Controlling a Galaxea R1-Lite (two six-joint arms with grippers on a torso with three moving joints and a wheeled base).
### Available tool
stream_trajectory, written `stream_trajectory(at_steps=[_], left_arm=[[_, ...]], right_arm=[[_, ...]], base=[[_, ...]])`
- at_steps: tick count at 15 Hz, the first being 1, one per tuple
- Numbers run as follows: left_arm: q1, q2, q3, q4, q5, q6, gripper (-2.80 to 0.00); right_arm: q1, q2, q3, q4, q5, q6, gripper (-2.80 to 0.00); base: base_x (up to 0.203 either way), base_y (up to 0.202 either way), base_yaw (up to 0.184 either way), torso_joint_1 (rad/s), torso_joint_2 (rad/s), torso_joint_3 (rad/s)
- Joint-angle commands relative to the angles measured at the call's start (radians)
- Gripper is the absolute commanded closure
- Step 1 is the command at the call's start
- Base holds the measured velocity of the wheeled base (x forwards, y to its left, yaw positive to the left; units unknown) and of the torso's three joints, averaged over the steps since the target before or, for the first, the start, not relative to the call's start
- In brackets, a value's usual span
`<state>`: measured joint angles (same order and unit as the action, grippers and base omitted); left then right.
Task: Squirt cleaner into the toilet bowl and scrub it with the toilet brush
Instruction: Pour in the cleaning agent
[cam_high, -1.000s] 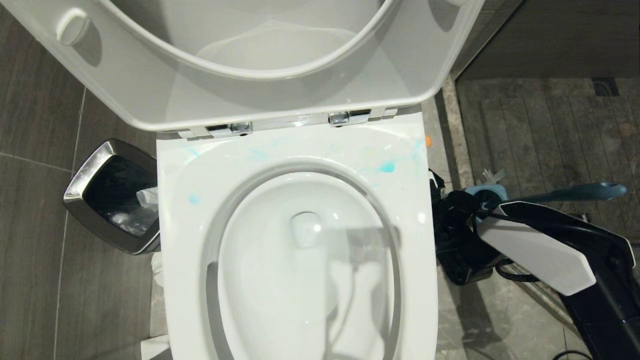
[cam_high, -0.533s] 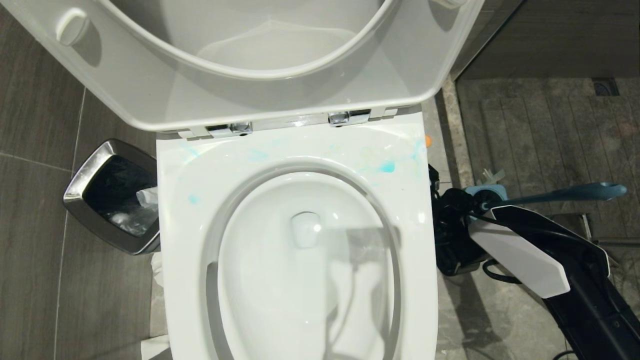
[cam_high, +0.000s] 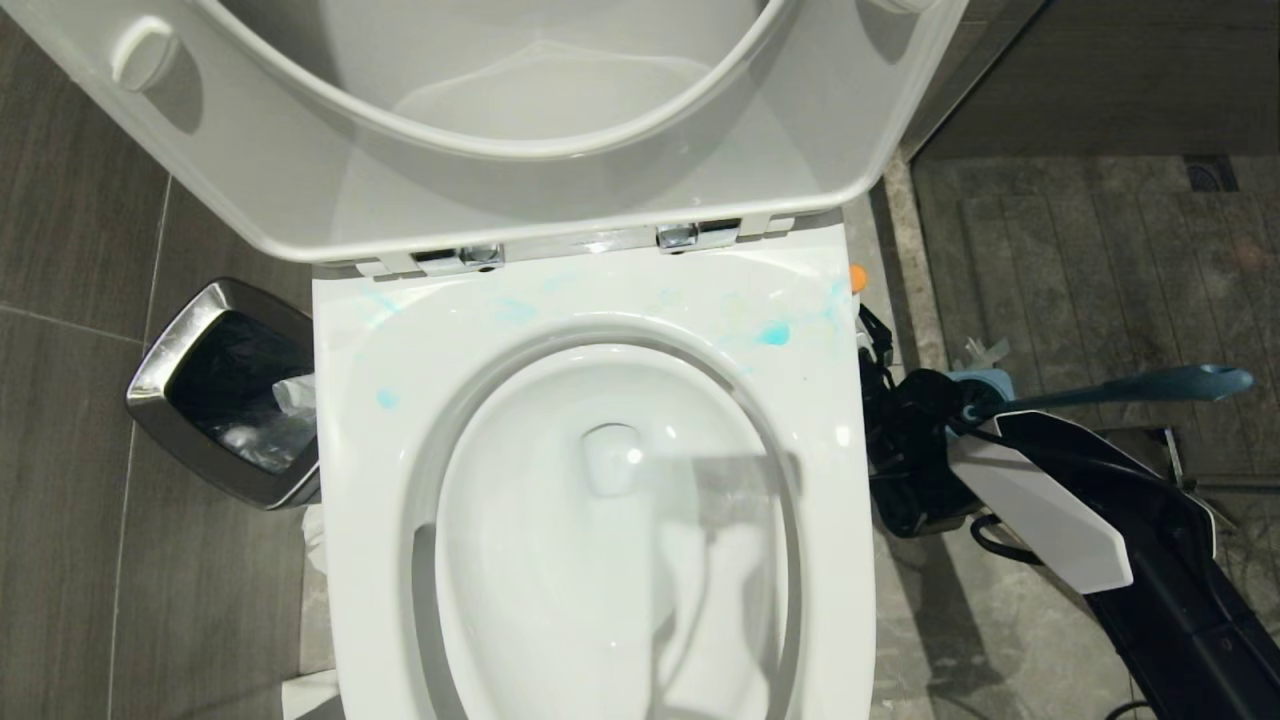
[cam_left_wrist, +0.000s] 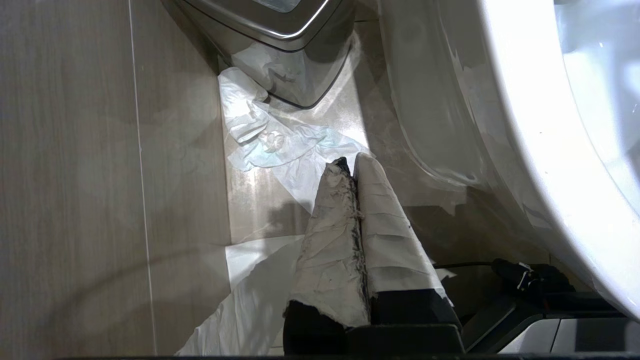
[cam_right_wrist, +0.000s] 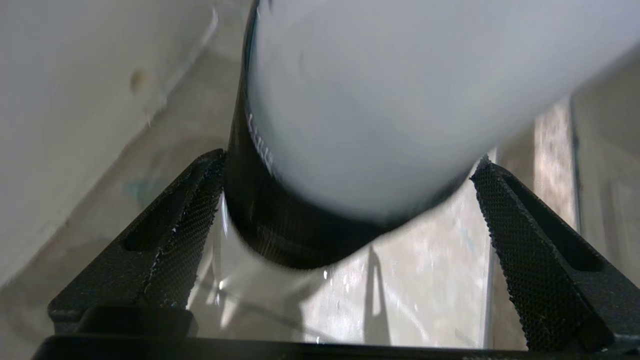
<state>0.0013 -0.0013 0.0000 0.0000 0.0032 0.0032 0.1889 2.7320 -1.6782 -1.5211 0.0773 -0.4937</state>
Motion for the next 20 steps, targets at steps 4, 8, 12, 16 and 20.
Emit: stream_trajectory(at_steps=[4,8,12,16,20], left_arm=[[0.000,0.001,0.000,0.000,0.000,0.000,0.00],[0.002,0.001,0.000,0.000,0.000,0.000,0.00],[0.002,0.001,0.000,0.000,0.000,0.000,0.00],[0.000,0.001,0.000,0.000,0.000,0.000,0.00],[0.002,0.001,0.000,0.000,0.000,0.000,0.00]], right_arm=[[0.003,0.031,-0.079,-0.009,0.039,-0.003,-2.80],[0.003,0.039,-0.083,-0.009,0.044,-0.006,-2.80],[0.003,0.047,-0.116,-0.009,0.044,-0.006,-2.80],[0.003,0.052,-0.141,-0.009,0.045,-0.006,-2.80],[0.003,0.060,-0.152,-0.009,0.050,-0.011,-2.80]], base=[[0.000,0.000,0.000,0.000,0.00,0.000],[0.000,0.000,0.000,0.000,0.00,0.000],[0.000,0.000,0.000,0.000,0.00,0.000],[0.000,0.000,0.000,0.000,0.00,0.000],[0.000,0.000,0.000,0.000,0.00,0.000]])
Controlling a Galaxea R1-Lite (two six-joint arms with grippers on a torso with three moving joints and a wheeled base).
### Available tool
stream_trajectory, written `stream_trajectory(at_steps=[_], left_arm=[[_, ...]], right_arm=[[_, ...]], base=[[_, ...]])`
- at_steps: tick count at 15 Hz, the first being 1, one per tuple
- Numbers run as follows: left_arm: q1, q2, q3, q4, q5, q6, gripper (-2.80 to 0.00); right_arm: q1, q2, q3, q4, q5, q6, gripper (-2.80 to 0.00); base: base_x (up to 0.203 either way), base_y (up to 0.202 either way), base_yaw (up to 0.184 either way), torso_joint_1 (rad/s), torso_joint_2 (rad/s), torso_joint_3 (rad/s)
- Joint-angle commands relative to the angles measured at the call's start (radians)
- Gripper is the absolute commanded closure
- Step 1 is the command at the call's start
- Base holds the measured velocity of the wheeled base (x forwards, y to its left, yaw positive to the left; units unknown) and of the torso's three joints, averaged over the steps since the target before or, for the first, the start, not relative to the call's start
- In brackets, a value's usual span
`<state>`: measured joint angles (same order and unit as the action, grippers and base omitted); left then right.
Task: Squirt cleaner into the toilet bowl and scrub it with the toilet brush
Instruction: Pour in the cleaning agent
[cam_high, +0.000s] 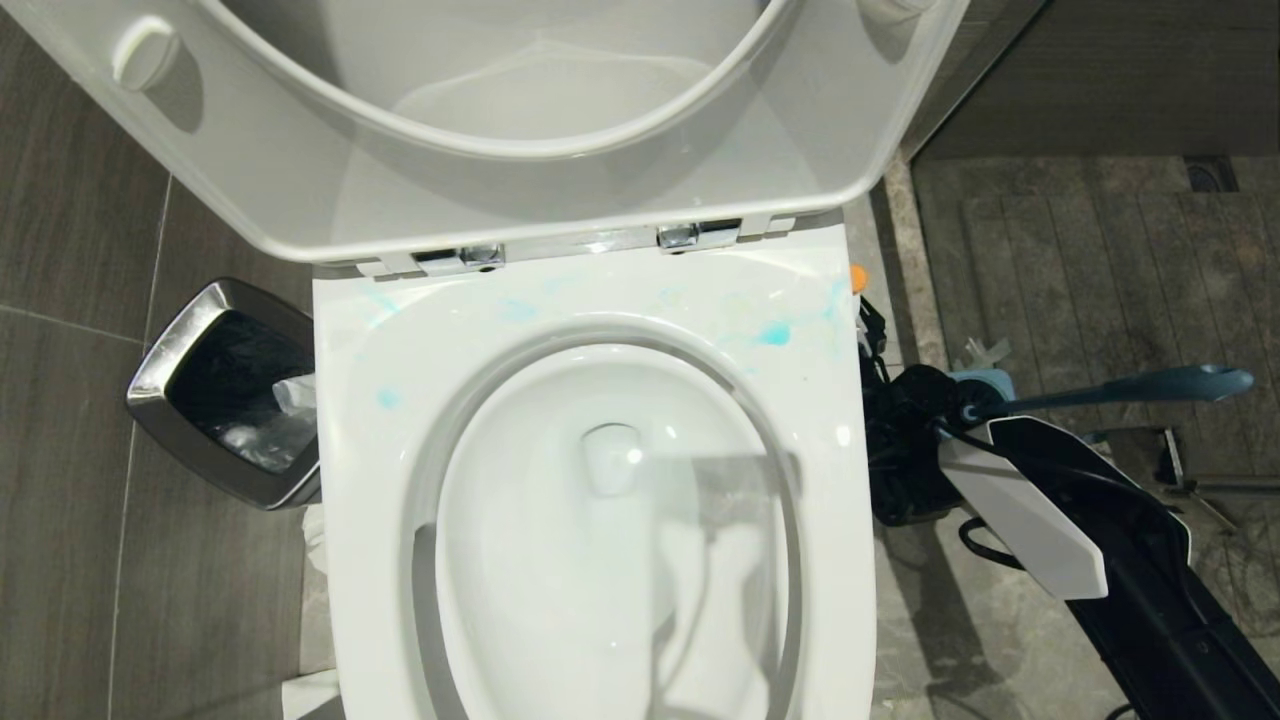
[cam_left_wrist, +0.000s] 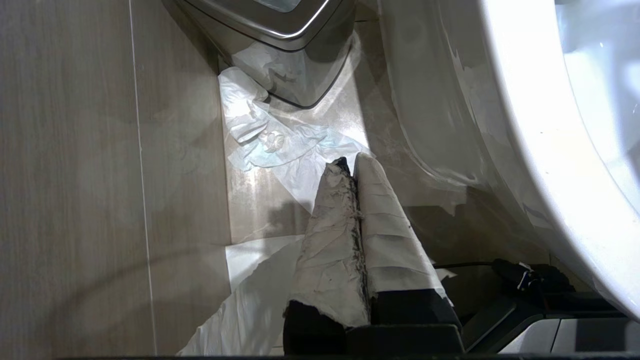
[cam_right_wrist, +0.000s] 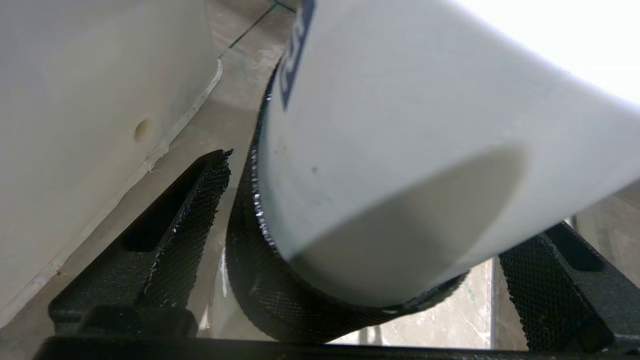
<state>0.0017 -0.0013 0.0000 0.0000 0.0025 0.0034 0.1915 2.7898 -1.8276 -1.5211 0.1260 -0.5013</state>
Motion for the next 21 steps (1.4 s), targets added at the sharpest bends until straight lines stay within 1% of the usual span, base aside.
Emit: stream_trajectory(at_steps=[1,2,3,5,6,13,18,21], left_arm=[[0.001,0.001,0.000,0.000,0.001,0.000,0.00],[0.000,0.001,0.000,0.000,0.001,0.000,0.00],[0.000,0.001,0.000,0.000,0.001,0.000,0.00],[0.001,0.001,0.000,0.000,0.001,0.000,0.00],[0.000,0.001,0.000,0.000,0.001,0.000,0.00],[0.001,0.001,0.000,0.000,0.001,-0.002,0.00],[0.001,0.001,0.000,0.000,0.001,0.000,0.00],[0.000,0.001,0.000,0.000,0.001,0.000,0.00]], right_arm=[[0.002,0.004,-0.004,-0.009,0.001,-0.002,-2.80],[0.002,0.005,-0.006,-0.009,0.003,-0.002,-2.80],[0.002,0.007,-0.013,-0.009,0.002,-0.002,0.00],[0.002,0.016,-0.046,-0.009,0.000,-0.010,0.00],[0.002,0.016,-0.048,-0.009,0.000,-0.022,0.00],[0.003,-0.022,-0.046,-0.009,-0.003,-0.028,0.00],[0.002,-0.152,0.035,-0.009,-0.009,-0.025,0.00],[0.000,-0.290,0.137,-0.009,-0.011,-0.021,0.00]], base=[[0.000,0.000,0.000,0.000,0.00,0.000],[0.000,0.000,0.000,0.000,0.00,0.000],[0.000,0.000,0.000,0.000,0.00,0.000],[0.000,0.000,0.000,0.000,0.00,0.000],[0.000,0.000,0.000,0.000,0.00,0.000],[0.000,0.000,0.000,0.000,0.00,0.000],[0.000,0.000,0.000,0.000,0.00,0.000],[0.000,0.000,0.000,0.000,0.00,0.000]])
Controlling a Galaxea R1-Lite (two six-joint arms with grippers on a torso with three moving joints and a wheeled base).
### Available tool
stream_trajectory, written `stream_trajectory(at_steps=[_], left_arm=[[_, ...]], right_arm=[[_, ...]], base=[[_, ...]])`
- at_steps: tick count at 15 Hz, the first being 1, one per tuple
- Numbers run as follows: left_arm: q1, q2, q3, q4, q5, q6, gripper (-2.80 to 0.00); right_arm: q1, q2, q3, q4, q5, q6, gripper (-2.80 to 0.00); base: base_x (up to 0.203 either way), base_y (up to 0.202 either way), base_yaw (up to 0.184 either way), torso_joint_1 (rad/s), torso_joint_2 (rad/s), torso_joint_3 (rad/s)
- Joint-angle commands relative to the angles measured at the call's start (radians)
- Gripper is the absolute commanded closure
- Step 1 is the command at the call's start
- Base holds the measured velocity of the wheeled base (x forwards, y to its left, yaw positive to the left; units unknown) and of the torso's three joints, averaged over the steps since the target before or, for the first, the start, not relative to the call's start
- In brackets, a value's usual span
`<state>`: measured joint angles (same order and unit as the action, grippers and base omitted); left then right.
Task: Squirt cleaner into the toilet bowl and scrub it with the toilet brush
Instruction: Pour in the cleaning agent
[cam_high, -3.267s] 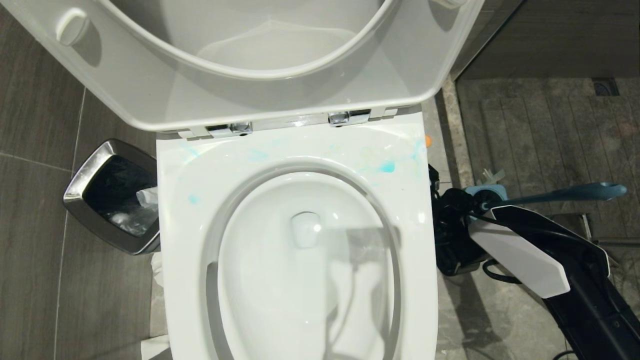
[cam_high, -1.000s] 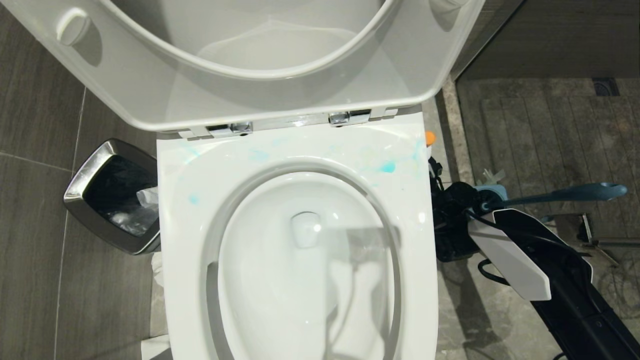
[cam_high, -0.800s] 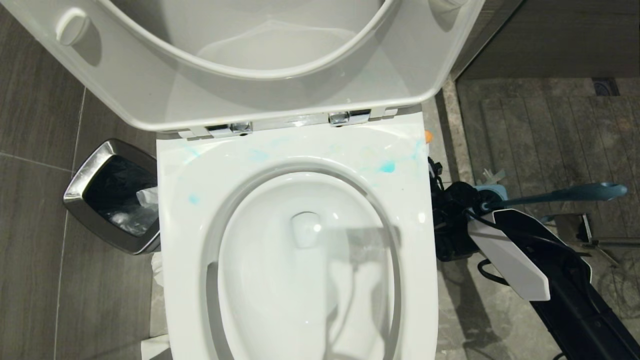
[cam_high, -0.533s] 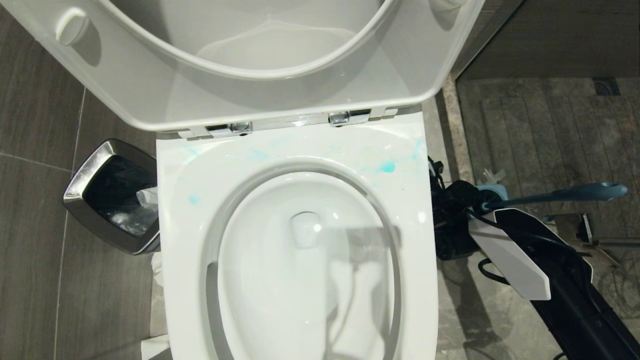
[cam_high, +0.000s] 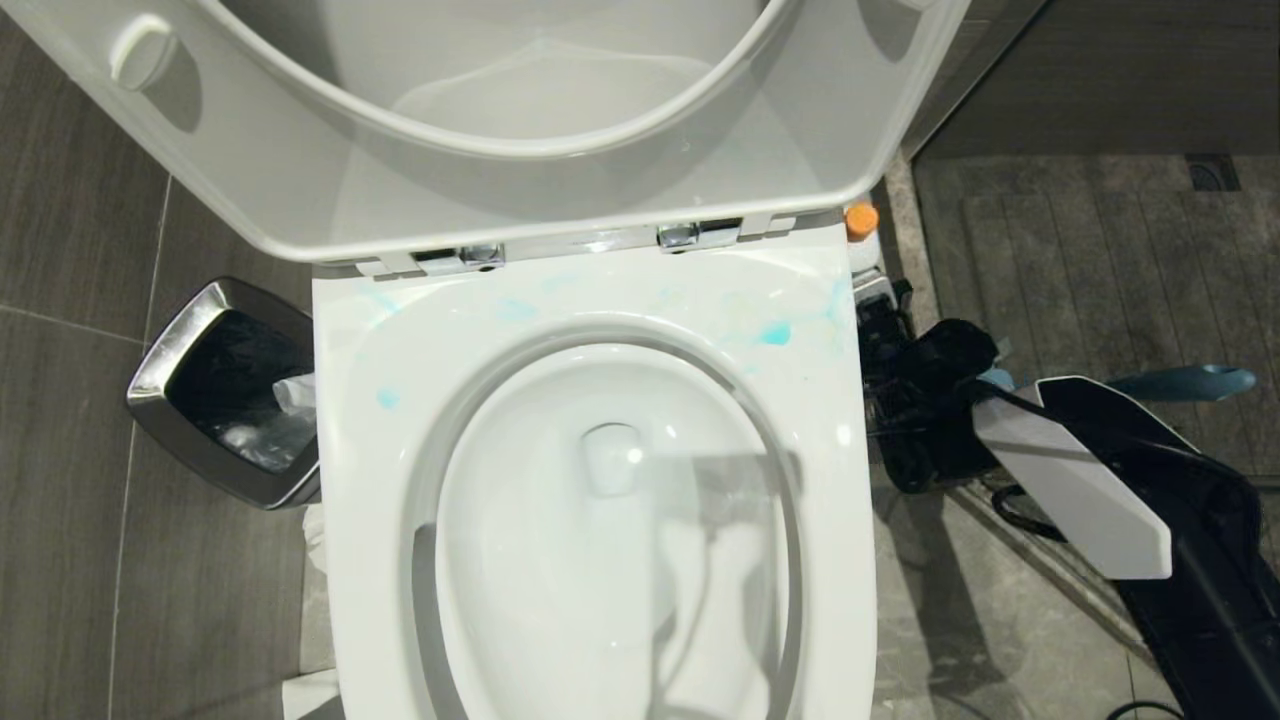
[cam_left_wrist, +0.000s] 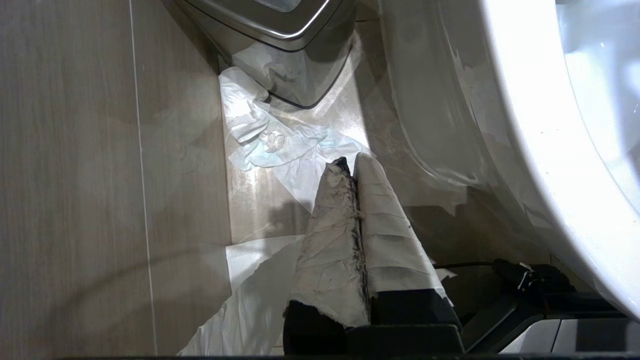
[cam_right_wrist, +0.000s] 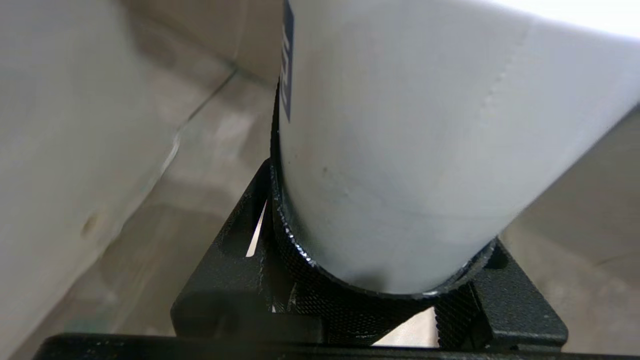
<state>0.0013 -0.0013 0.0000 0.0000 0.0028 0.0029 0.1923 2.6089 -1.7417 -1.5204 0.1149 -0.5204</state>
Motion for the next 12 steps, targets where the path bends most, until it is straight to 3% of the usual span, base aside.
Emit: stream_trajectory(at_steps=[1,6,12], left_arm=[[0.001,0.001,0.000,0.000,0.000,0.000,0.00],[0.002,0.001,0.000,0.000,0.000,0.000,0.00],[0.002,0.001,0.000,0.000,0.000,0.000,0.00]], right_arm=[[-0.002,-0.175,0.114,-0.010,-0.004,0.001,0.00],[-0.001,-0.581,0.570,0.003,-0.105,0.064,0.00],[0.012,-1.015,0.988,0.086,-0.218,0.197,0.00]], base=[[0.000,0.000,0.000,0.000,0.00,0.000],[0.000,0.000,0.000,0.000,0.00,0.000],[0.000,0.000,0.000,0.000,0.00,0.000]])
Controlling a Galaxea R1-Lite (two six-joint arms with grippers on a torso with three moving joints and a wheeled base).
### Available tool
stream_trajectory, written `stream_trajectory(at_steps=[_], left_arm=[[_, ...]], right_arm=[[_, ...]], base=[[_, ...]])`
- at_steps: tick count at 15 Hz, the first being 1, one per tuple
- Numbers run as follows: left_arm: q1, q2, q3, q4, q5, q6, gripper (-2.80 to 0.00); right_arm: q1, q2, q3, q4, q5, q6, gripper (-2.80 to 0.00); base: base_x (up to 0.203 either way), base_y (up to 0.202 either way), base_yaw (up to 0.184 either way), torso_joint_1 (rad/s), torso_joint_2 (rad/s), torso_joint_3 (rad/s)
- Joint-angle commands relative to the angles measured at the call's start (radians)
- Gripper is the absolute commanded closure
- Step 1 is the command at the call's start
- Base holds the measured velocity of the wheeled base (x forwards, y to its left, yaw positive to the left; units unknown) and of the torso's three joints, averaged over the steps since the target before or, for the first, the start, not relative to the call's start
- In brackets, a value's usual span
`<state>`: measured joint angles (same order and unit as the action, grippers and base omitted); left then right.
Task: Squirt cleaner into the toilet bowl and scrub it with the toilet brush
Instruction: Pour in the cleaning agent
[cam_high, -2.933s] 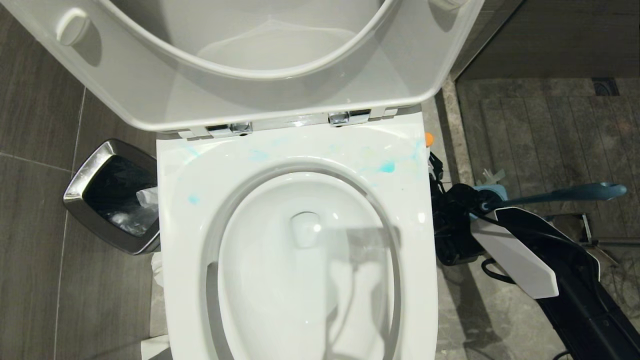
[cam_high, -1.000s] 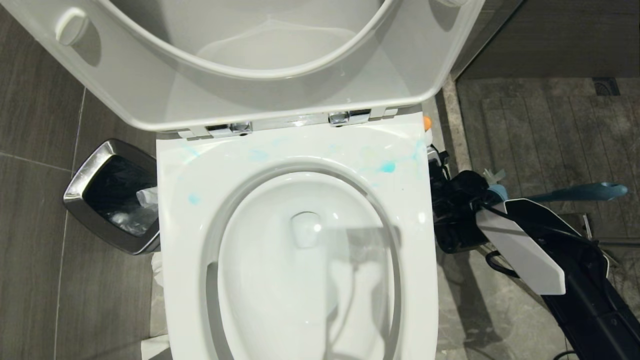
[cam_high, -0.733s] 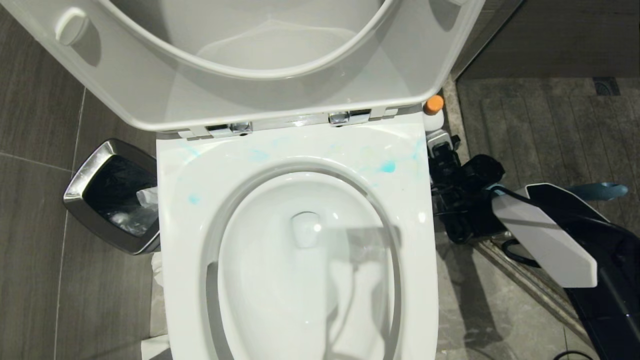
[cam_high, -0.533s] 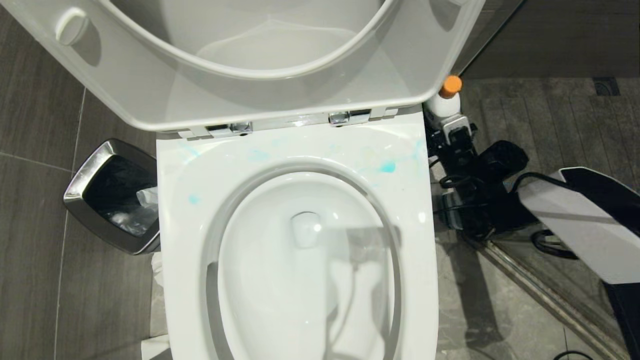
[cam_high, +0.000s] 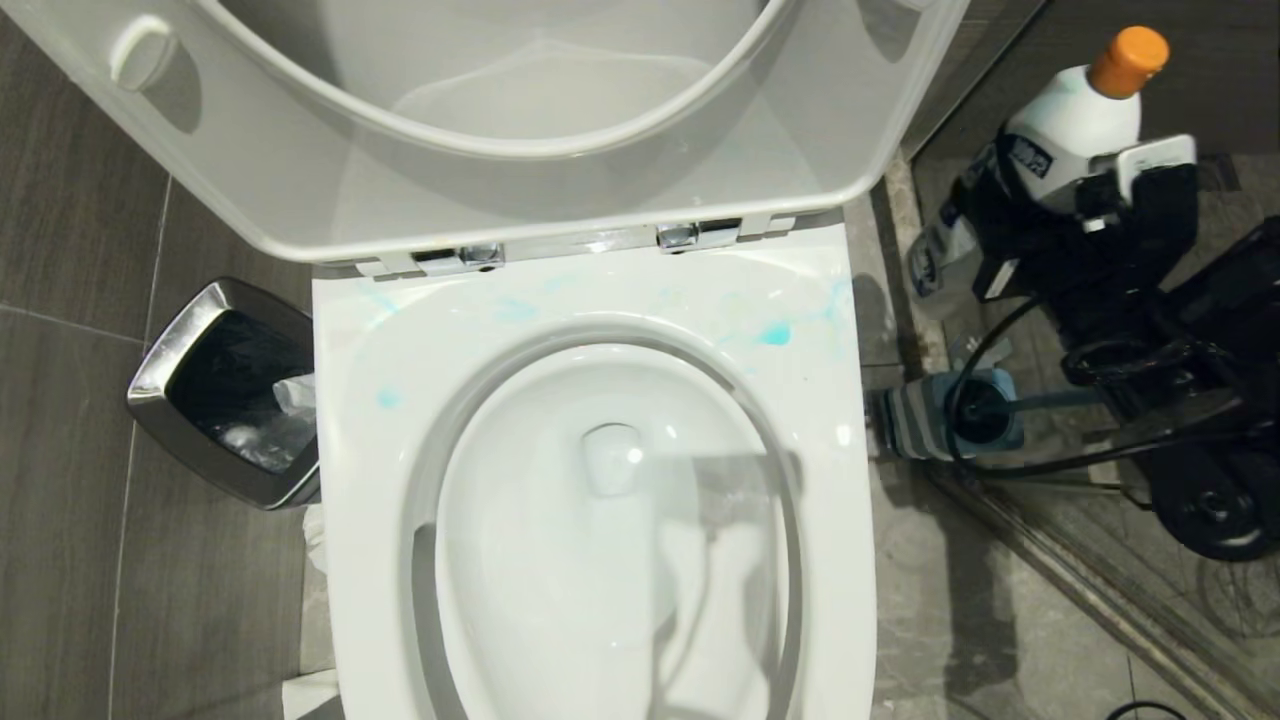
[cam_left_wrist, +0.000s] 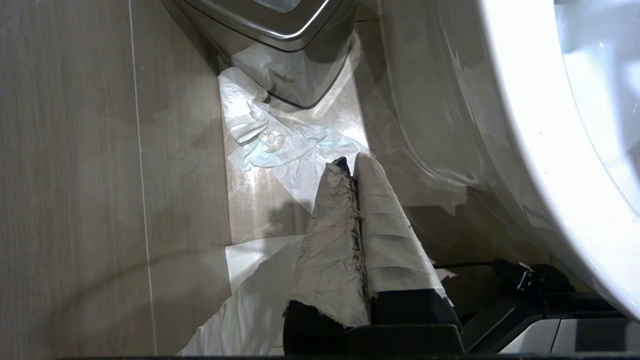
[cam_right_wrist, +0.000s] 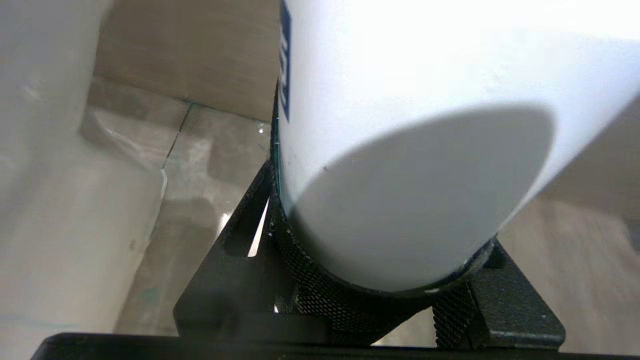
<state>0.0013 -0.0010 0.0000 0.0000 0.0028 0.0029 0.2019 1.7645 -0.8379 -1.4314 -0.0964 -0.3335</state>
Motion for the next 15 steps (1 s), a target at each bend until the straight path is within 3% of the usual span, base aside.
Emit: stream_trajectory(at_steps=[1,4,10,15], left_arm=[[0.000,0.001,0.000,0.000,0.000,0.000,0.00],[0.002,0.001,0.000,0.000,0.000,0.000,0.00],[0.000,0.001,0.000,0.000,0.000,0.000,0.00],[0.002,0.001,0.000,0.000,0.000,0.000,0.00]], right_arm=[[0.003,-0.231,0.130,0.012,-0.012,0.019,0.00],[0.003,-0.423,0.190,0.148,-0.018,0.026,0.00],[0.004,-0.777,0.096,0.738,-0.019,0.026,0.00],[0.004,-0.857,0.059,0.855,-0.031,0.013,0.00]], base=[[0.000,0.000,0.000,0.000,0.00,0.000],[0.000,0.000,0.000,0.000,0.00,0.000],[0.000,0.000,0.000,0.000,0.00,0.000],[0.000,0.000,0.000,0.000,0.00,0.000]])
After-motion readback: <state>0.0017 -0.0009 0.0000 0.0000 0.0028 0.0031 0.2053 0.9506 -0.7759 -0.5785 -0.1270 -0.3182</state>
